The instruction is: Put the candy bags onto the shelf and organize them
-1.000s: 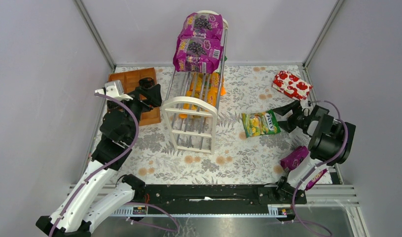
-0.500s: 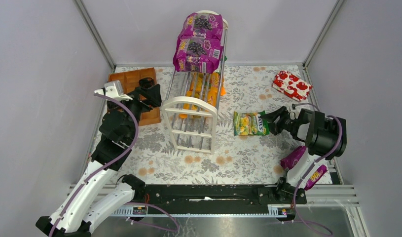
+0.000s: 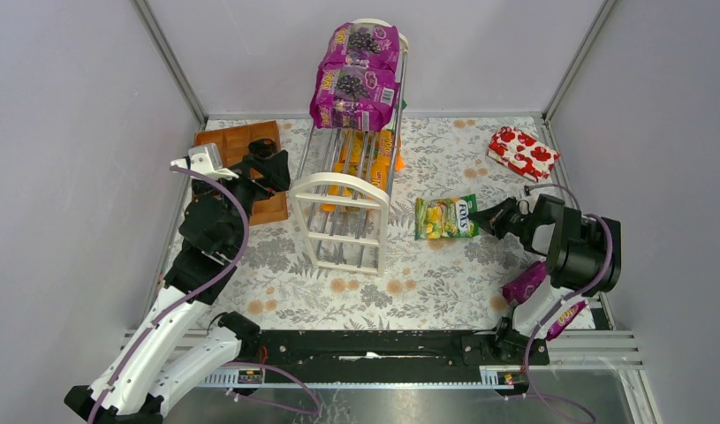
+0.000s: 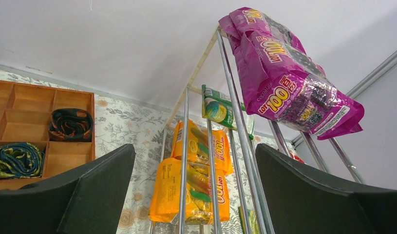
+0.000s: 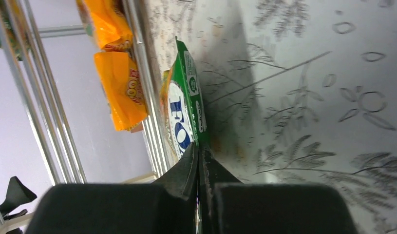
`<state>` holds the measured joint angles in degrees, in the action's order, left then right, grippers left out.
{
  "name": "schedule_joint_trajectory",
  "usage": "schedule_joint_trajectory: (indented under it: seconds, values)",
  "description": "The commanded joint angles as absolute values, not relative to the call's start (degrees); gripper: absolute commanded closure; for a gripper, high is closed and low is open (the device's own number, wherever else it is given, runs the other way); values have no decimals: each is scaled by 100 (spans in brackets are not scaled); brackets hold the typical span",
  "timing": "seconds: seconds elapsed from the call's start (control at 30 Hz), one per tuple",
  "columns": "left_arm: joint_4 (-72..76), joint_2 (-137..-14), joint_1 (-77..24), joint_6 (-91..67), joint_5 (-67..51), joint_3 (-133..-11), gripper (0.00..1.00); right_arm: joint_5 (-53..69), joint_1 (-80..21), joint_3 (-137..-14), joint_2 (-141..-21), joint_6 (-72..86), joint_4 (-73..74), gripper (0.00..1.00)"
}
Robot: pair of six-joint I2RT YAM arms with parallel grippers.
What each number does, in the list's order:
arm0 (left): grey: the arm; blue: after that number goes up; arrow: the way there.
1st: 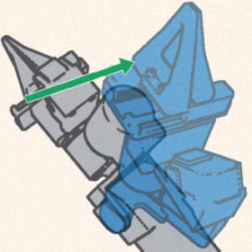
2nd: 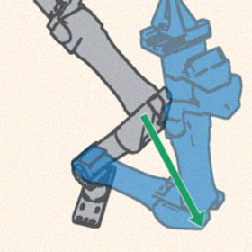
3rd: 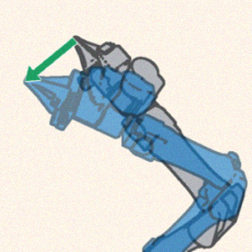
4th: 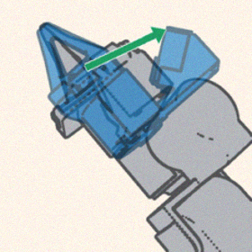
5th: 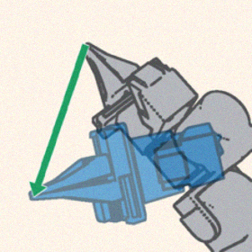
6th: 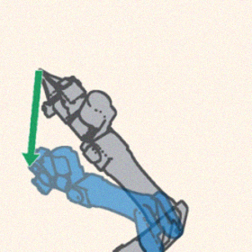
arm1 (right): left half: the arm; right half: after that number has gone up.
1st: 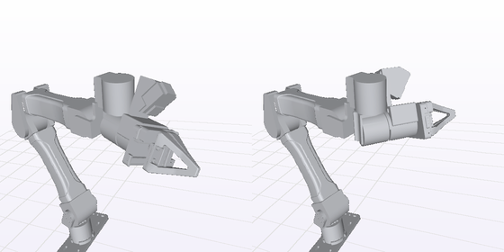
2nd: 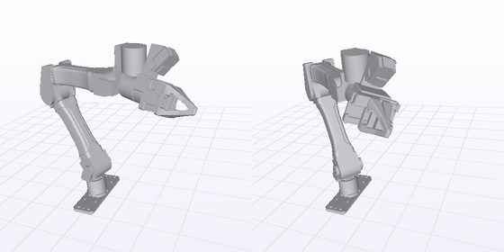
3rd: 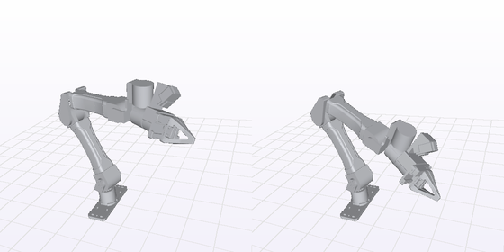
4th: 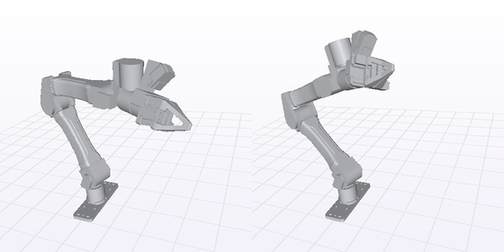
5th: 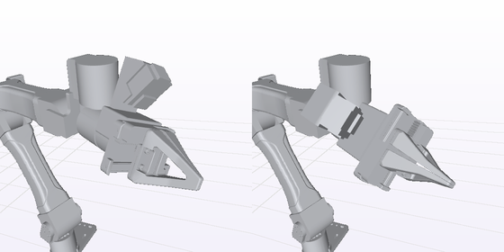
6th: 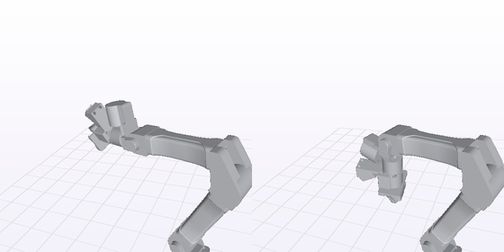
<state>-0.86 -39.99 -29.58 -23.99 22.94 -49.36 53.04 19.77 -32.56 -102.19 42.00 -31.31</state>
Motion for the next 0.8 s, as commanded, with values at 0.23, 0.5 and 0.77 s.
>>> schedule_joint_trajectory:
  seconds: [0.23, 0.5, 0.77]
  values:
    - [9, -3979, -2971, -2399, 2267, -4923, 1, 5231, 1934, -3243, -8168, 4668, -2771, 100]
    - [9, -3925, -2969, -2413, 2247, -4931, 1, 5117, 1519, -4588, -7238, 5215, -1976, 100]
    - [9, -3920, -2971, -2406, 2255, -4932, 1, 4731, 76, -5968, -8144, 7238, -3559, 100]
